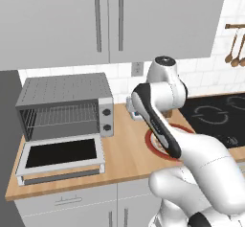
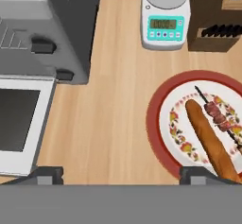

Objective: Pick up the kebab skewer and baguette bread, and place them inside the toaster oven. Close the toaster oven door and start by setting the timer.

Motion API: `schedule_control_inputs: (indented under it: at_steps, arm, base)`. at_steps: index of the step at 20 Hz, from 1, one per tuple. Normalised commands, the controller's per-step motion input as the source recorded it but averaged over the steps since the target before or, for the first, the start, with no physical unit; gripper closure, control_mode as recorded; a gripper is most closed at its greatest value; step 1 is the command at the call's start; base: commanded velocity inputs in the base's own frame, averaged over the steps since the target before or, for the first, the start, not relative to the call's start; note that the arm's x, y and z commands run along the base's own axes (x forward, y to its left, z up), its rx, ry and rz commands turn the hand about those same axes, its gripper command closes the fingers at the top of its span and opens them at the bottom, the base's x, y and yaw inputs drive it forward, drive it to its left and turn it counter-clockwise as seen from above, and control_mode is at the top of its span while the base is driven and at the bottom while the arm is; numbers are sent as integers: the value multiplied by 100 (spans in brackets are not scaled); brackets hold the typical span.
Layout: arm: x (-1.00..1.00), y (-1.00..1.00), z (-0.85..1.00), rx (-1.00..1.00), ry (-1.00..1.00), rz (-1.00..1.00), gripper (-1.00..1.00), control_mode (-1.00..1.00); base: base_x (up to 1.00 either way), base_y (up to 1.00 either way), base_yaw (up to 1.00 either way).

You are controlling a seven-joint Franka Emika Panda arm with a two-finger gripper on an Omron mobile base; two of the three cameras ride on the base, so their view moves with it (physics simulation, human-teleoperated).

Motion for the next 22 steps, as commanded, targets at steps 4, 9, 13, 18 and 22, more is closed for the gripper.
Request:
schedule_control_inputs:
  at_steps: [4,9,13,18,22]
  arm:
    - [-10,100,-57,0,-31,-5,-100,-100]
    - [7,100,-45,0,-29,-10,-100,-100]
    - [40,100,-9,0,-12,-16,-100,-100]
    - [37,100,8,0,-2,-14,-100,-100]
    - [21,100,19,0,0,-15,-100,-100]
  base:
    - [0,0,0]
    - [0,0,0]
    - [0,0,0]
    - [0,0,0]
    - [0,0,0]
